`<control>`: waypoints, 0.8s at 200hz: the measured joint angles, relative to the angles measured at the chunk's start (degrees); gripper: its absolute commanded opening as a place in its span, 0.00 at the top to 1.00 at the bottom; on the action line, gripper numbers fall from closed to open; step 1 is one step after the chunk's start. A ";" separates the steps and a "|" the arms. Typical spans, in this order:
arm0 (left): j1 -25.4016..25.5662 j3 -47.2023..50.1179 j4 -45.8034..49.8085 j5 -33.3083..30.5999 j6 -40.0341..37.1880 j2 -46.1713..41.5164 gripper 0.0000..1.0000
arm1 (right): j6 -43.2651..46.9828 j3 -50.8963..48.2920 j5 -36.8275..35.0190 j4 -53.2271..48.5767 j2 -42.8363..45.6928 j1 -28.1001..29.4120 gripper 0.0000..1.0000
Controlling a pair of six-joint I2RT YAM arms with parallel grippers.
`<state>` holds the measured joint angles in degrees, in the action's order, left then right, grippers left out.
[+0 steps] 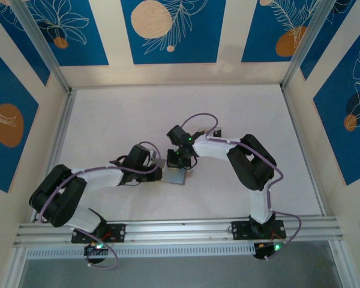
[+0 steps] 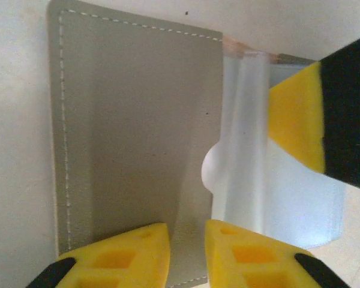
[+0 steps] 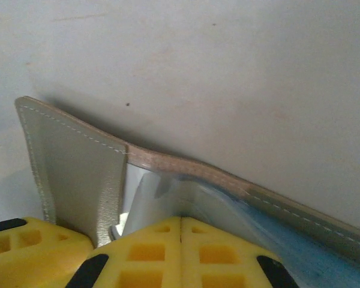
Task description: Put the credit cards into the card holder
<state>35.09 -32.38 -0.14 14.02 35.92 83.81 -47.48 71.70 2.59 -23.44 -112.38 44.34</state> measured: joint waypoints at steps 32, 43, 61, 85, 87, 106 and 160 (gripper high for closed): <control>0.07 0.87 -1.07 1.03 -0.44 -1.29 0.59 | -1.20 -1.79 4.72 3.23 -0.04 -1.73 0.91; 0.26 1.20 -1.14 0.96 -0.68 -1.99 0.55 | -1.86 -2.03 5.92 3.85 -0.26 -2.12 0.88; 0.79 1.92 -0.31 0.42 -1.25 -4.26 0.50 | -2.27 -2.08 7.23 4.70 -0.70 -2.45 0.85; 2.89 2.10 1.75 -1.77 -2.47 -7.78 0.46 | -2.51 -2.08 8.57 5.25 -1.05 -2.80 0.84; 3.26 2.08 1.95 -2.10 -2.45 -8.15 0.45 | -2.54 -2.08 8.70 5.29 -1.07 -2.80 0.84; 6.03 2.05 3.23 -3.89 -3.58 -10.23 0.42 | -2.82 -2.08 9.46 5.68 -1.18 -2.97 0.80; 10.51 -1.44 8.20 -10.25 -6.38 -8.50 0.44 | -3.10 -1.97 10.54 6.12 -1.42 -3.15 0.76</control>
<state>45.60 -33.82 8.05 3.77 29.54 75.31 -50.59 69.73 13.13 -17.32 -113.80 41.19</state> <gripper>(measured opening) 0.576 0.217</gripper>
